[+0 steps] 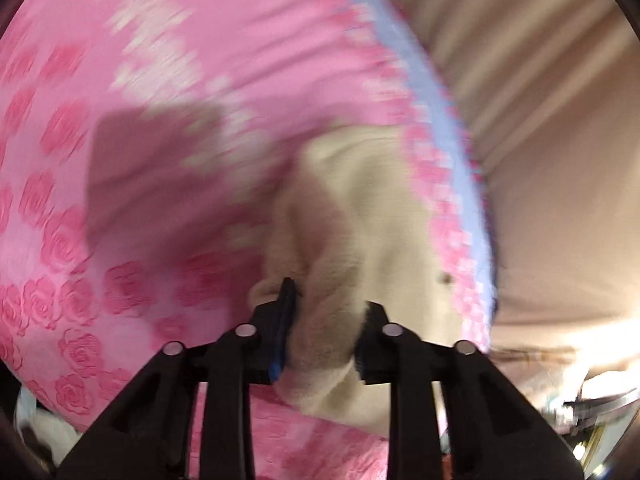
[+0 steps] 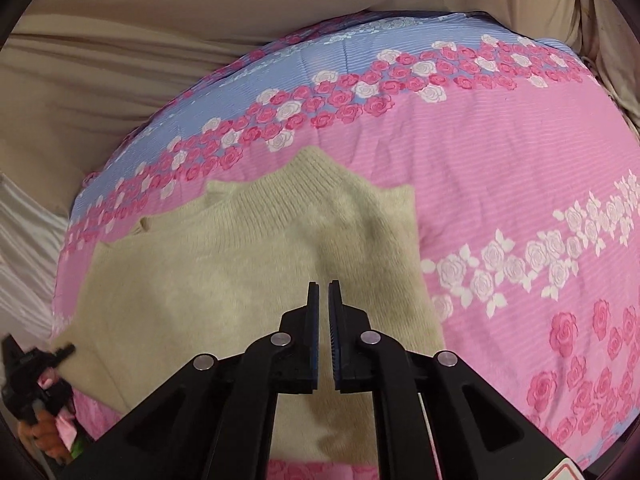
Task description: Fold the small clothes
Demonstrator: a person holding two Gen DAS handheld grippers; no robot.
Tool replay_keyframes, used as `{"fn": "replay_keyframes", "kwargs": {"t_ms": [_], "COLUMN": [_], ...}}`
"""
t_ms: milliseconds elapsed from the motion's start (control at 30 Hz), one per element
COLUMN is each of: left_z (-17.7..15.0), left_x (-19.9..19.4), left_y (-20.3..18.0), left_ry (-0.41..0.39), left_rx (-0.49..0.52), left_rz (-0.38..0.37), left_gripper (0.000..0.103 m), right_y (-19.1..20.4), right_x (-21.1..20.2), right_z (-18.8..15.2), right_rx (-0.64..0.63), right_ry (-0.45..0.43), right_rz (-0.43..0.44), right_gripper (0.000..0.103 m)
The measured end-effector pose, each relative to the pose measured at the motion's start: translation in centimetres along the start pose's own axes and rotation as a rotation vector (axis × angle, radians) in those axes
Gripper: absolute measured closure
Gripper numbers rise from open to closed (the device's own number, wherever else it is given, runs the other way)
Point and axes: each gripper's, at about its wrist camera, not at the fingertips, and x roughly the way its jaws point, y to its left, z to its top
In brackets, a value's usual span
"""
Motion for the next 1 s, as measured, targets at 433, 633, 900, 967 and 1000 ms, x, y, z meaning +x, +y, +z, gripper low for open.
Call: {"fn": "replay_keyframes", "kwargs": {"t_ms": [433,633,900,967,1000], "left_z": [-8.2,-15.3,-26.0,-27.6,-27.7], "left_x": [-0.9,3.2,14.0,16.6,16.3], "left_y": [-23.8,-28.5,-26.7,-24.8,-24.5], "left_ry": [0.152,0.338,0.699,0.762,0.77], "left_rx": [0.653,0.861,1.048,1.04,1.026], "left_rz": [-0.32,-0.326,-0.166,-0.024,-0.028], "left_gripper": [0.092,0.092,0.088,0.088,0.087], "right_y": [-4.8,-7.4,-11.3,-11.7,-11.7], "right_x": [-4.0,-5.8,-6.7,-6.8,-7.1], "right_z": [-1.5,-2.5,-5.2,-5.7,-5.9], "right_rx": [0.097,0.155,0.241,0.251,0.249], "right_ry": [-0.062,-0.101,-0.095,-0.078,-0.073], "right_rz": [0.004,-0.002,-0.008,-0.002,0.006], "right_gripper": [0.09,0.088,0.079,0.079,0.077]}}
